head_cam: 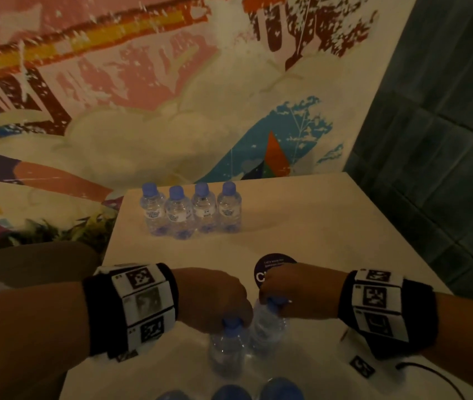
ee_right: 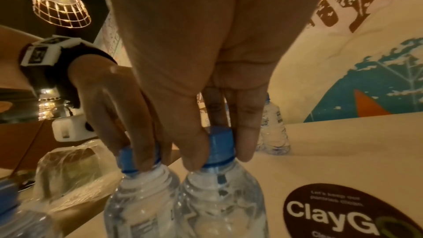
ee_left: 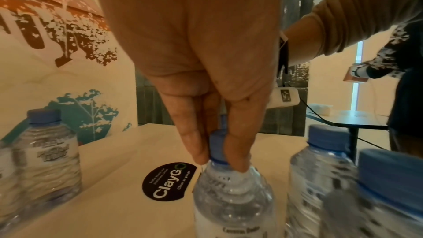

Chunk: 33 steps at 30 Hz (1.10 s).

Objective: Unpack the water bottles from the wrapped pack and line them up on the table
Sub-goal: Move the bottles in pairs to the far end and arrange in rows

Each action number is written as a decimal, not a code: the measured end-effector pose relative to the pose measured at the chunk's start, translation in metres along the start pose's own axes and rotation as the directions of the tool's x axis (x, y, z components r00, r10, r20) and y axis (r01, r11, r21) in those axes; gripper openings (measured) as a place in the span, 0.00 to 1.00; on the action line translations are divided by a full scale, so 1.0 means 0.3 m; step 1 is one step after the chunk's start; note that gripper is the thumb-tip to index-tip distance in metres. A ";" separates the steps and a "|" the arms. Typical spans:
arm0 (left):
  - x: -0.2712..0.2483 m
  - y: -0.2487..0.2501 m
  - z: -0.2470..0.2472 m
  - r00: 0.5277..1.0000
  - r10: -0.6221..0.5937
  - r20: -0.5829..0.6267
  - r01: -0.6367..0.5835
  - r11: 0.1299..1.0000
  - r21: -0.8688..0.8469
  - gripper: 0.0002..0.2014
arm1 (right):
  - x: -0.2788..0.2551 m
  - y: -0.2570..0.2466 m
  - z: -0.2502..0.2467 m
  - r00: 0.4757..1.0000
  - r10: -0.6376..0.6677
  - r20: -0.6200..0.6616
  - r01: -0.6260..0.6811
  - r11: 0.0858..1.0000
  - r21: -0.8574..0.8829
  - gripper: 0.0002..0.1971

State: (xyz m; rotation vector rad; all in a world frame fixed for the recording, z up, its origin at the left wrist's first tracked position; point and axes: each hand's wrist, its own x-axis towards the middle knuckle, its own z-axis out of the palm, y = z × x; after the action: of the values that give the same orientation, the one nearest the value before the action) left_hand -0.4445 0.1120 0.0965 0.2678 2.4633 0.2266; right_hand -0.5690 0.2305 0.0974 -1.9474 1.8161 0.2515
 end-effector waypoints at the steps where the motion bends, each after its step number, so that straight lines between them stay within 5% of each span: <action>1: 0.017 -0.017 -0.016 1.000 -0.019 -0.020 0.019 1.000 0.001 0.16 | -0.003 0.028 -0.012 0.999 0.007 -0.033 -0.007 1.000 0.011 0.15; 6: 0.101 -0.107 -0.116 0.974 -0.054 -0.221 0.039 0.997 -0.069 0.12 | 0.015 0.202 -0.092 0.990 0.077 -0.122 -0.075 0.997 0.022 0.14; 12: 0.240 -0.249 -0.239 0.844 -0.221 -0.489 0.180 0.975 -0.130 0.12 | 0.103 0.420 -0.184 0.947 0.185 -0.263 -0.165 0.982 0.096 0.13; 15: 0.313 -0.315 -0.301 0.812 -0.363 -0.457 0.300 0.931 -0.206 0.14 | 0.172 0.514 -0.210 0.917 0.218 -0.335 -0.195 0.975 0.103 0.13; 26: 0.457 -0.480 -0.418 0.697 -0.543 -0.469 0.492 0.838 -0.239 0.14 | 0.378 0.662 -0.252 0.897 0.196 -0.397 -0.172 0.981 0.094 0.13; 33: 0.461 -0.472 -0.399 0.739 -0.499 -0.453 0.456 0.865 -0.210 0.17 | 0.381 0.665 -0.214 0.877 0.283 -0.388 -0.230 0.957 0.178 0.19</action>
State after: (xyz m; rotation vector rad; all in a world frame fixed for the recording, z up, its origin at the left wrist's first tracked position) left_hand -0.6448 -0.0020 0.0768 -0.5393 2.9125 0.1913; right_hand -0.7627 0.0954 0.0627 -1.7600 2.3017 -0.2072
